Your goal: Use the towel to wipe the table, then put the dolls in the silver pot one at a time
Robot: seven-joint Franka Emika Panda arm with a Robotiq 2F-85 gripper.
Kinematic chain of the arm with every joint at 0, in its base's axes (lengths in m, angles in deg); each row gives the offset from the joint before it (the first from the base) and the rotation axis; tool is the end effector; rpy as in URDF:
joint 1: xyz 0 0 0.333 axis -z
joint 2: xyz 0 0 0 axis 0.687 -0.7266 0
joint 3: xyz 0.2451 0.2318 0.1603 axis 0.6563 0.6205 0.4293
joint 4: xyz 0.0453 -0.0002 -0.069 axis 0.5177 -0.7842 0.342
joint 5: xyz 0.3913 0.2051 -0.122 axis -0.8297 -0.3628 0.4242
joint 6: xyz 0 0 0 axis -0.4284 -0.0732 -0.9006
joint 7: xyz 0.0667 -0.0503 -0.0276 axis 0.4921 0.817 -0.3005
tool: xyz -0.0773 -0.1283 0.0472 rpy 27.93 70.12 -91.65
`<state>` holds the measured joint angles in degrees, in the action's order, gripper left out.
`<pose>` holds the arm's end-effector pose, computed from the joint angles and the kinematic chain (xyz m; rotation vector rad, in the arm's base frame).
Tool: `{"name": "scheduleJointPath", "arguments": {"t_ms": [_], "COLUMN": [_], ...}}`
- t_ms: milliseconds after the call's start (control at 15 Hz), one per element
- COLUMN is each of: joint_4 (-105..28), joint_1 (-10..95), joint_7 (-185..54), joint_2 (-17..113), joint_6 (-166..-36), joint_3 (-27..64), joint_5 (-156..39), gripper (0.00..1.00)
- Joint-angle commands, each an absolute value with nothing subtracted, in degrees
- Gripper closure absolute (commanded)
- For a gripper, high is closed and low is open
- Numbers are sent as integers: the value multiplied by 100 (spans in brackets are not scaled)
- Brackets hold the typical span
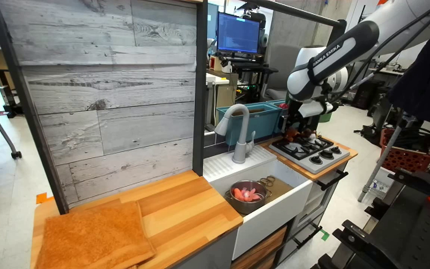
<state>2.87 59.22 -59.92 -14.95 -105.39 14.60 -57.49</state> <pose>0.8330 -0.3140 -0.0489 2.9147 -0.3156 0.1662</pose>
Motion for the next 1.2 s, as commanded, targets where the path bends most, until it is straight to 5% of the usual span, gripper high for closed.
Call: {"name": "scheduleJointPath", "arguments": {"t_ms": [0, 467, 1133], "joint_4": [1116, 1817, 924], "joint_1": [5873, 5970, 5811], "joint_7": [-6309, -6604, -5873], "joint_2": [-2039, -2368, -1875], "joint_6": [-10512, -10472, -10748], "joint_3": [1287, 1186, 1519], "joint_5": [-5776, -5775, -5718], "gripper": [42, 97, 99]}}
